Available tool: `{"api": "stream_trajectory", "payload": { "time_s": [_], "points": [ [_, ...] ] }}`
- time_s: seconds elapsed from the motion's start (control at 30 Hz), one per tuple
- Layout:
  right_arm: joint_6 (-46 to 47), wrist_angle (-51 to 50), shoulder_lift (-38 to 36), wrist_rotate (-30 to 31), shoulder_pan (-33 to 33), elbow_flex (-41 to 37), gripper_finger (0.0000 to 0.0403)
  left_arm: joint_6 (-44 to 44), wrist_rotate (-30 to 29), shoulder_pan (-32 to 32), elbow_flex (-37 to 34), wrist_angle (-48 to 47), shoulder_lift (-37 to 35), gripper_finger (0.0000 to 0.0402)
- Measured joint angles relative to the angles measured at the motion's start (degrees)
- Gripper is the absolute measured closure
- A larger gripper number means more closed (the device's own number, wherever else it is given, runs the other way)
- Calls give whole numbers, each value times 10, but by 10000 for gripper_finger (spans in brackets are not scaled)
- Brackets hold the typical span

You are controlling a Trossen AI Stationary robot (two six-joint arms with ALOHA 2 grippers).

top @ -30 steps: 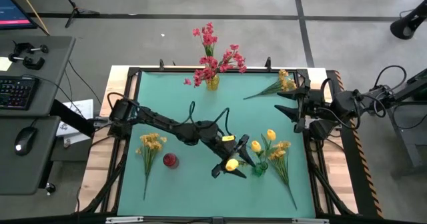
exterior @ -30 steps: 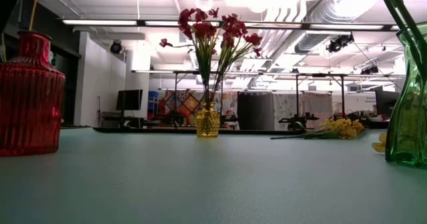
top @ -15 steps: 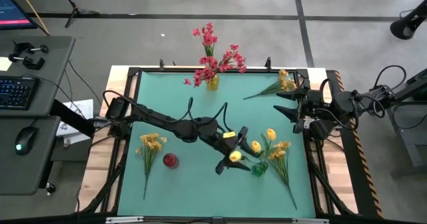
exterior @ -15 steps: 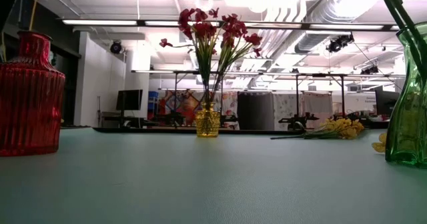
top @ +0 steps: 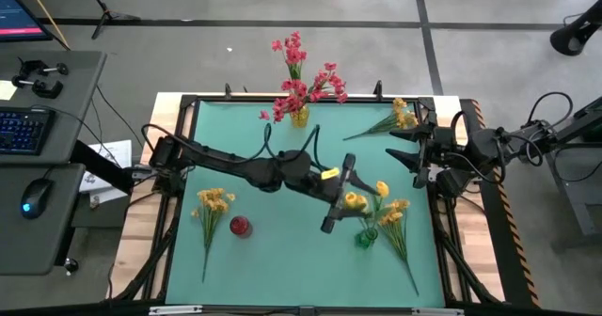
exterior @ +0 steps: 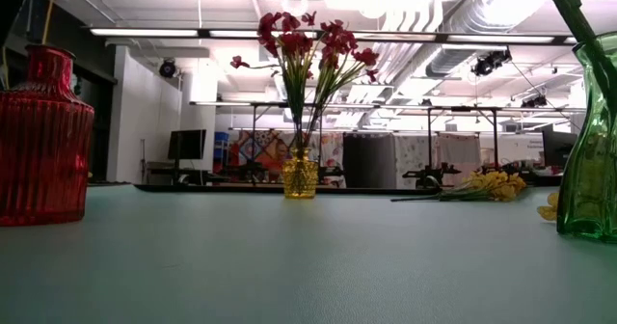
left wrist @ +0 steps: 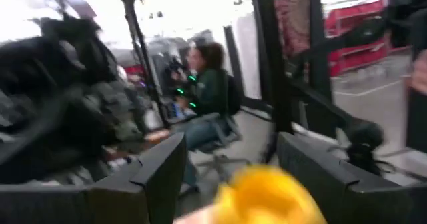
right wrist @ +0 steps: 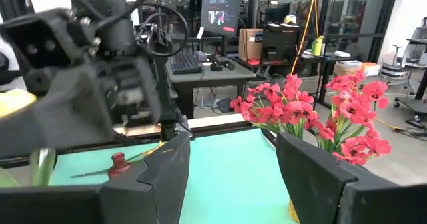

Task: Sort flowers into vase by color
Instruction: Put the yellow tulip into the green vase

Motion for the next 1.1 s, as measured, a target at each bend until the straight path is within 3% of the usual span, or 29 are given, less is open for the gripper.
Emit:
{"api": "stream_trajectory", "payload": {
  "time_s": [0.13, 0.37, 0.63, 0.83, 1.1],
  "points": [
    [0, 0, 0, 0, 0, 0, 192, 20, -5, 3, 3, 55, 3, 178],
    [1, 0, 0, 0, -5, 0, 192, 48, -2, 8, 3, 247, 47, 178],
    [2, 0, 0, 0, -5, 0, 192, 56, 50, 9, 3, 232, 17, 178],
    [2, -1, 0, 0, -5, 0, 192, 119, 40, 9, 3, 89, -86, 178],
    [4, -25, 2, 1, -5, 0, 192, 122, -11, 8, 3, -328, -251, 178]
  ]
}}
